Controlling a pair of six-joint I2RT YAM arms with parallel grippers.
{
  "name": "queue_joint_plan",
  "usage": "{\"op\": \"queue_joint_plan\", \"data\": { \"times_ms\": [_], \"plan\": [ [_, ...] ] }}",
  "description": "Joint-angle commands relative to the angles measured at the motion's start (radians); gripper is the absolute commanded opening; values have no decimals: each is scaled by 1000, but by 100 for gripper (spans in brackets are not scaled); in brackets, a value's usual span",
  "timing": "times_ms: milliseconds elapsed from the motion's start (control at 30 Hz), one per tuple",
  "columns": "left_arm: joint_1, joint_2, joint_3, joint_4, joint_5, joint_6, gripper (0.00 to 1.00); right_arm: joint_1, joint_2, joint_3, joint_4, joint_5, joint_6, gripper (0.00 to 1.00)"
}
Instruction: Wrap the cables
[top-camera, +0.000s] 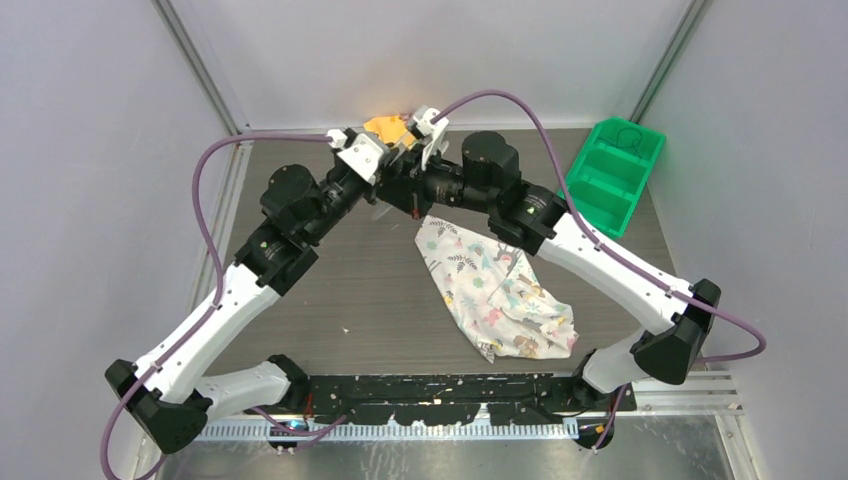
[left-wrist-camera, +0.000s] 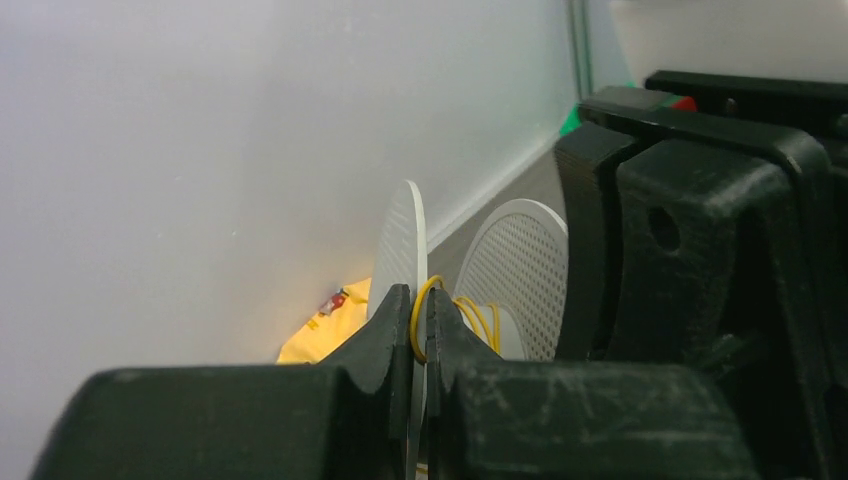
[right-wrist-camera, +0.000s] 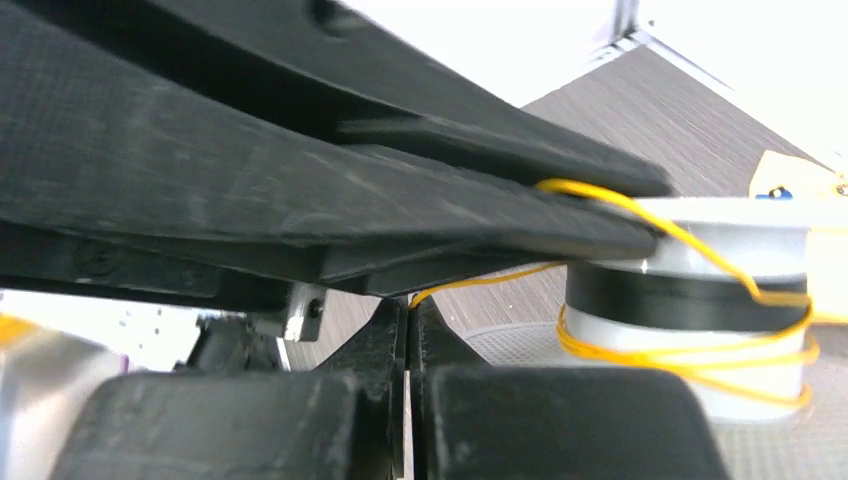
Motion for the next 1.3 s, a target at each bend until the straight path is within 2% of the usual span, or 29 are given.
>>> {"op": "queue_joint_plan", "data": {
  "times_ms": [0,167,267,467,700,733,767,800,967,1100,1267],
  "plan": [
    [-18,-50,95,-155,226,47,0,-18,-46,78,-67,-163,-263,0],
    [-16,-46,153,-305,308,51,0,-19,-72,79,-128,-304,-359,0],
    [-16,-63,161,-347,333,49,0,-18,-98,57,-128,-350,-384,0],
    [-16,-77,236,-482,478,25,0,-19,-130,-4,-112,-430,-431,0],
    [-16,-89,263,-540,539,33,0,-24,-129,4,-179,-435,-469,1],
    [-16,-89,266,-543,535,33,0,-25,-130,8,-200,-434,-471,10],
    [-16,-89,267,-545,532,33,0,-24,-131,13,-214,-433,-474,24],
    [-16,-90,265,-540,527,32,0,-25,-134,12,-221,-425,-475,29],
    [-16,-95,250,-501,490,24,0,-25,-152,-23,-199,-397,-462,31],
    [-16,-89,247,-483,488,11,0,-25,-154,-34,-182,-378,-451,27],
    [-16,-86,245,-490,462,15,0,-30,-165,-48,-178,-343,-451,27]
  ]
}}
